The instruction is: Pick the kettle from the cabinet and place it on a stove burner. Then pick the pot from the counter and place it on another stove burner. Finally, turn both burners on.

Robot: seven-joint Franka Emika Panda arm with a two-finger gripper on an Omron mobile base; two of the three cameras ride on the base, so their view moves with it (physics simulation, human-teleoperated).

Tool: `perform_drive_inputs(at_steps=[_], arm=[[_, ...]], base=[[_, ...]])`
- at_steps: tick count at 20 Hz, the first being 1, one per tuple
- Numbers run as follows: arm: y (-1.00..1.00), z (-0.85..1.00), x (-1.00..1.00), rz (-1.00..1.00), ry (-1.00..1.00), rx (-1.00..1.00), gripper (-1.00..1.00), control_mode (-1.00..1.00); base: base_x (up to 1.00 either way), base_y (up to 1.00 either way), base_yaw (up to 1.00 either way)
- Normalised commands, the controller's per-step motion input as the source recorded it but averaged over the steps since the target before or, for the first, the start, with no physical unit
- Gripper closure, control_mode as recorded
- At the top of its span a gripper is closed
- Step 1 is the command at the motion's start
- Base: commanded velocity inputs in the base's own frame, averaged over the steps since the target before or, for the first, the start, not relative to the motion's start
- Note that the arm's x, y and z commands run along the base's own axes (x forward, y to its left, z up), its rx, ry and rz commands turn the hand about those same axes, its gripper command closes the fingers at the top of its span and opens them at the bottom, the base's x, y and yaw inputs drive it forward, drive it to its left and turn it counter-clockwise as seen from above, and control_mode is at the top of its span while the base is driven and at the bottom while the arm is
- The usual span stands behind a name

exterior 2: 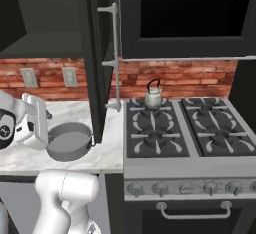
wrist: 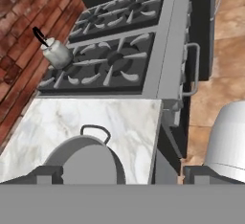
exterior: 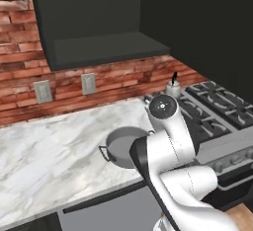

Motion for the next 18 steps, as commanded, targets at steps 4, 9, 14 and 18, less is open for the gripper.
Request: perform_drive_inputs(at_steps=[4, 9, 14, 18], arm=[[0.00, 0.00, 0.00, 0.00, 0.00, 0.00, -1.00, 1.00], [0.00, 0.00, 0.00, 0.00, 0.00, 0.00, -1.00, 1.00], [0.04, 0.00, 0.04, -0.01, 0.02, 0.00, -1.00, -1.00], [0.11, -0.03, 0.04, 0.00, 0.01, 0.00, -1.00, -1.00]], base=[[0.39, 0.41, -0.18], [0.33, 0.41, -0.16], [0.21, 0.25, -0.08], [0.00, 0.00, 0.00]])
